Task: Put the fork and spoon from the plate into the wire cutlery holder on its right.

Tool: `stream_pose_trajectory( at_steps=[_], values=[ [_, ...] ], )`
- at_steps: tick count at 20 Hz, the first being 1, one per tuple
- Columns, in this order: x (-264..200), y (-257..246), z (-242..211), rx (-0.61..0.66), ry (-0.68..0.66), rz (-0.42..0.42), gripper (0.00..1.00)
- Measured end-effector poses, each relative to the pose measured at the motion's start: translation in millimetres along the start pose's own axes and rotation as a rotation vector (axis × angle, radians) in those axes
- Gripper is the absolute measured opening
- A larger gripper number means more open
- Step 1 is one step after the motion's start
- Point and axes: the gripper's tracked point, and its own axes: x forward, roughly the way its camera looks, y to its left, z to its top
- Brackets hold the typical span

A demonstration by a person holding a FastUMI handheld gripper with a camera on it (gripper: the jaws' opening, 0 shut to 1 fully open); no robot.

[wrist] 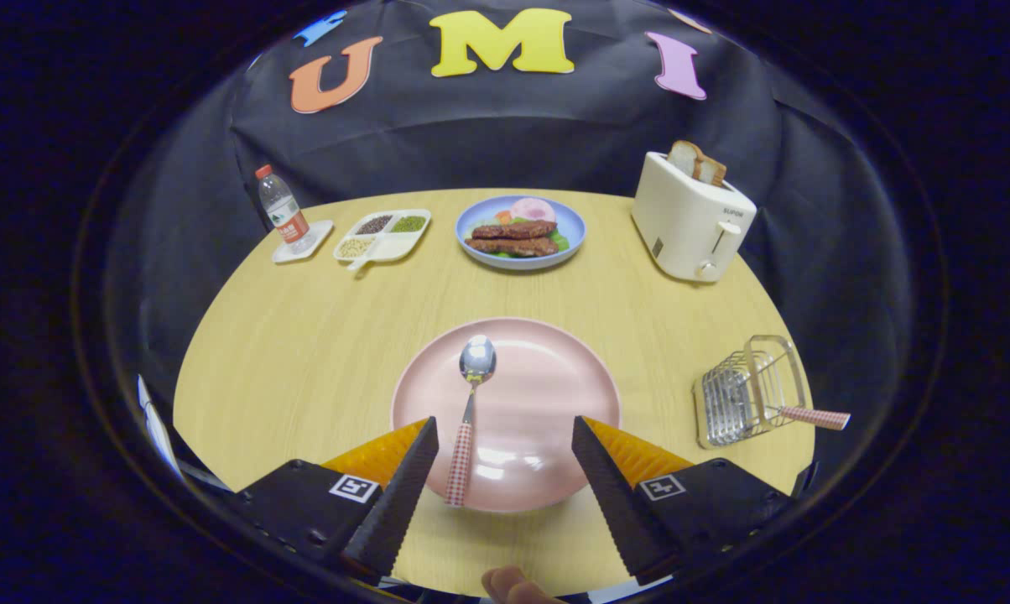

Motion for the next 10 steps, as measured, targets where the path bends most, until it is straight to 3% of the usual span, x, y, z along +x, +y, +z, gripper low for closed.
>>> stream_pose_trajectory(
  at_steps=[10],
  values=[
    [37.4,23.9,-16.9,-0.001,0.048,-0.031,0.93]
  ],
)
